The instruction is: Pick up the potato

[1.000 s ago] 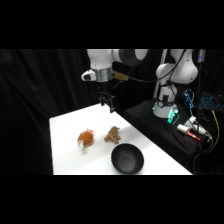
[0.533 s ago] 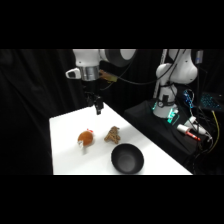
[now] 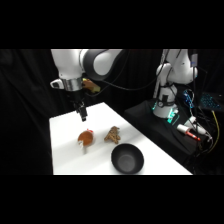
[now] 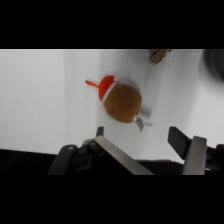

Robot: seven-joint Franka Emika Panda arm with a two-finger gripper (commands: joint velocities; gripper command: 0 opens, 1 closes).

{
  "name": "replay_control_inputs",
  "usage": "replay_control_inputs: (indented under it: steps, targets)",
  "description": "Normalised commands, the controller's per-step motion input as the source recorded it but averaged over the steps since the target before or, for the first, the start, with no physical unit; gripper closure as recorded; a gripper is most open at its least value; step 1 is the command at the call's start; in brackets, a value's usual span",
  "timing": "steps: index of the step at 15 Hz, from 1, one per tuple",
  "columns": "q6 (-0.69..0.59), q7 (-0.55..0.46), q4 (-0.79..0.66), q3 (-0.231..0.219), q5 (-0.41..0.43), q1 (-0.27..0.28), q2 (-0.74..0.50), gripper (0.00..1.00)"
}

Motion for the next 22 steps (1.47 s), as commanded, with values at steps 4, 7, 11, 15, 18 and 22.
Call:
replay_control_inputs:
  steps: [4,7,11,15,18,22]
  targets:
    - [0.0,-0.22,0.49,0.047,0.185,-0.134,0.45,0.0]
    - [0.03,-0.19,0.36,0.086,0.188,-0.121,0.34,0.0]
    - [0.07,-0.17,0.23,0.109,0.195,-0.123,0.27,0.0]
    - [0.11,-0.16,0.12,0.121,0.175,-0.104,0.21,0.0]
    - [0.11,-0.16,0.08,0.104,0.12,-0.071,0.15,0.0]
    - [0.11,-0.16,0.03,0.077,0.067,-0.05,0.05,0.32]
